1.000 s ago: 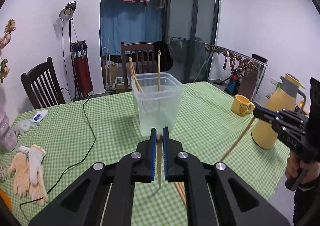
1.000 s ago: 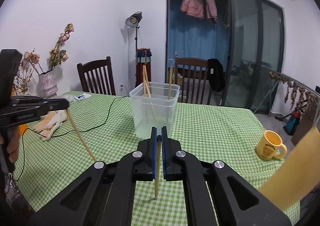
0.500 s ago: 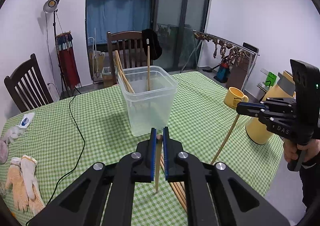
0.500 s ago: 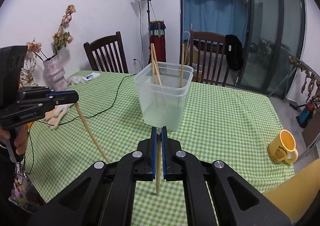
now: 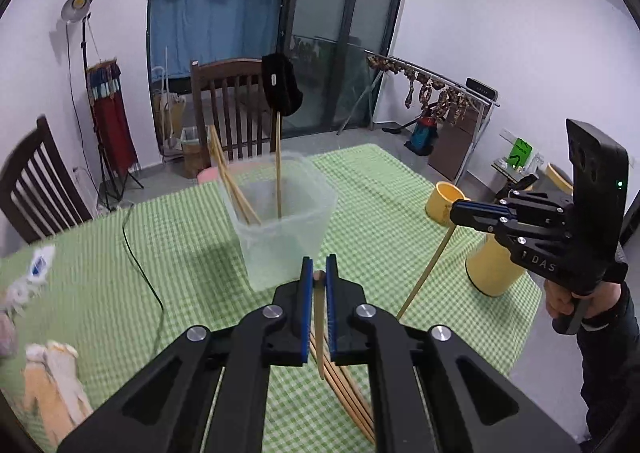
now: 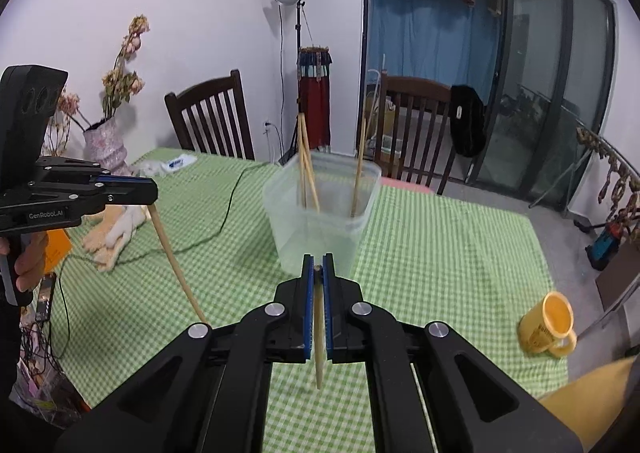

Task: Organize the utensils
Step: 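Lower both chopsticks into the clear plastic box with both tools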

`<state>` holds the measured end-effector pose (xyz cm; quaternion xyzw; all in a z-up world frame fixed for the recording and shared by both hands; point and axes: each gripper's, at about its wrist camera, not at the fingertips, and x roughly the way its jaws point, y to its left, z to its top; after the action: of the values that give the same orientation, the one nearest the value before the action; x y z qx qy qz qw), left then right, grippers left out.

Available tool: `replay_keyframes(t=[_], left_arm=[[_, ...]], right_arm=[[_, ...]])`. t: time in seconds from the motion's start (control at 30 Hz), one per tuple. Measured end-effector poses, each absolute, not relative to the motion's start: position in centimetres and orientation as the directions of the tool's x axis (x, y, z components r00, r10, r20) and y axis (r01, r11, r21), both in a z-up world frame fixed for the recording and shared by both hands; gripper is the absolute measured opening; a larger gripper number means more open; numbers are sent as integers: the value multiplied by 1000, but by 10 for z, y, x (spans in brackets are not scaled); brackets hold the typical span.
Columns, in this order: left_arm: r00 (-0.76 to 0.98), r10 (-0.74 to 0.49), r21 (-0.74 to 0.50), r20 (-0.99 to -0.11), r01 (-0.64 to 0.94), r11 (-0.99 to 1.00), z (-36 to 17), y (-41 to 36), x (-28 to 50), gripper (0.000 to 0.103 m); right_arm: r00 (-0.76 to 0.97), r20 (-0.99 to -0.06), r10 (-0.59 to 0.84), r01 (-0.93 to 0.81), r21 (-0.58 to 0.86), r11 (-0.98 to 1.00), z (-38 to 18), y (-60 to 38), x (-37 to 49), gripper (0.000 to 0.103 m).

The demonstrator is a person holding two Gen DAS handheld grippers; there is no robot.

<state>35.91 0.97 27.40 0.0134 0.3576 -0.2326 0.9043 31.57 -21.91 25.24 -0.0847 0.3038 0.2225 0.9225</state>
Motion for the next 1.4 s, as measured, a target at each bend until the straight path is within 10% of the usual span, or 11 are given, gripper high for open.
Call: replay_keyframes(t=[0.57,1.4], left_arm=[[763,-428,-151,-484,409,900,431,2,463,3],[571,-314,-197,-759,257,946,203,16,633,4]], right_arm=[[821,-383,423,-458,0,889,378,-205,400,4],[635,-675,375,-350,182,919,195,-192,557,5]])
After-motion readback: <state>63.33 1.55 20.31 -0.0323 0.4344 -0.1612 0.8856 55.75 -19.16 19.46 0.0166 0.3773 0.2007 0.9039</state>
